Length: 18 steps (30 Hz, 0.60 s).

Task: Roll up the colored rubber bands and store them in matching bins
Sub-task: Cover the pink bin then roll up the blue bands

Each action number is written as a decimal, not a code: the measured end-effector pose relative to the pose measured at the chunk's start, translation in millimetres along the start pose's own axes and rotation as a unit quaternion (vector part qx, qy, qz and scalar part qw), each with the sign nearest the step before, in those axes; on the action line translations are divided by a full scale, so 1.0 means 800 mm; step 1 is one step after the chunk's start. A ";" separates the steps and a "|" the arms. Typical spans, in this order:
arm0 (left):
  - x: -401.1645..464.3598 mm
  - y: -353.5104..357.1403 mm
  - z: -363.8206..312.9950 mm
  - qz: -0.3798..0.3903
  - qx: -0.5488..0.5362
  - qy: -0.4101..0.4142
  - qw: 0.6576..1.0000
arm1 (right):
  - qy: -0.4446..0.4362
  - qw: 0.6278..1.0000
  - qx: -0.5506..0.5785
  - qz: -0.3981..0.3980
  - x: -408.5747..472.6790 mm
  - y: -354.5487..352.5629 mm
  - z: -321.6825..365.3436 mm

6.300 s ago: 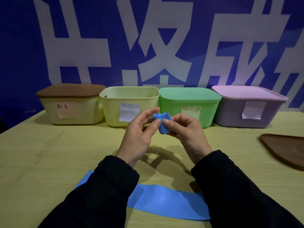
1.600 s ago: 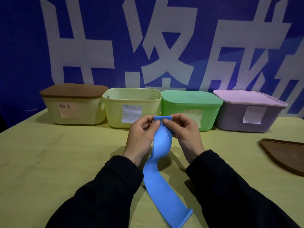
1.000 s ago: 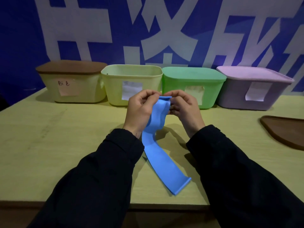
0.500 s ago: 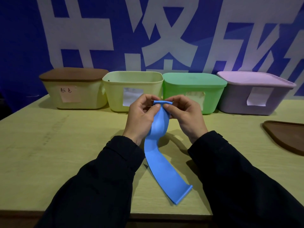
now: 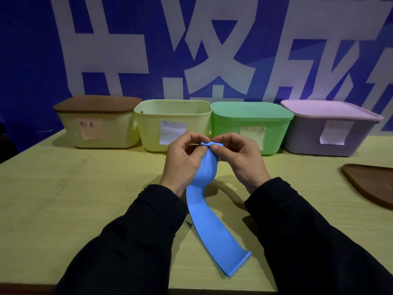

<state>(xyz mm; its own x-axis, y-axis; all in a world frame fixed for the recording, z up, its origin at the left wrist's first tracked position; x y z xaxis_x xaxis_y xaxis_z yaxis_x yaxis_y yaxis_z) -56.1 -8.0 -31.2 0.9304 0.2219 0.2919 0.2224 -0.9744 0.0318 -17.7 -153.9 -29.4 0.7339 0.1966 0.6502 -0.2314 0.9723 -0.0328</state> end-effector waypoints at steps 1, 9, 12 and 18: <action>0.000 -0.001 0.000 0.003 -0.014 -0.006 1.000 | 0.002 1.000 0.004 -0.006 0.000 0.000 0.001; 0.000 0.000 0.001 -0.009 0.005 -0.004 1.000 | 0.029 0.998 0.052 -0.015 -0.002 0.001 0.003; 0.002 -0.005 0.000 -0.012 -0.015 -0.009 1.000 | 0.050 0.996 0.071 -0.018 -0.002 0.002 0.002; -0.001 0.000 -0.007 -0.043 0.020 0.024 0.999 | -0.044 0.996 -0.049 -0.066 0.001 -0.004 0.007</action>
<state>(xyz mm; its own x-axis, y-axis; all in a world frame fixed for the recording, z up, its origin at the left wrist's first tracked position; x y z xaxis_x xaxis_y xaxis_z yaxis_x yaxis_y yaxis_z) -58.1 -8.4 -26.1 0.8923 0.3014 0.3361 0.3130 -0.9495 0.0206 -20.0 -157.5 -24.7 0.6942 0.0588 0.7174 -0.0700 0.9974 -0.0140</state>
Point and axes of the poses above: each hand's wrist, its own x-axis towards the middle knuckle, its own y-axis out of the palm, z = x × y, the point moved 1 cm from there along x, towards the middle knuckle, and after that the axes turned 12 degrees about -y, right-handed, at the moved point
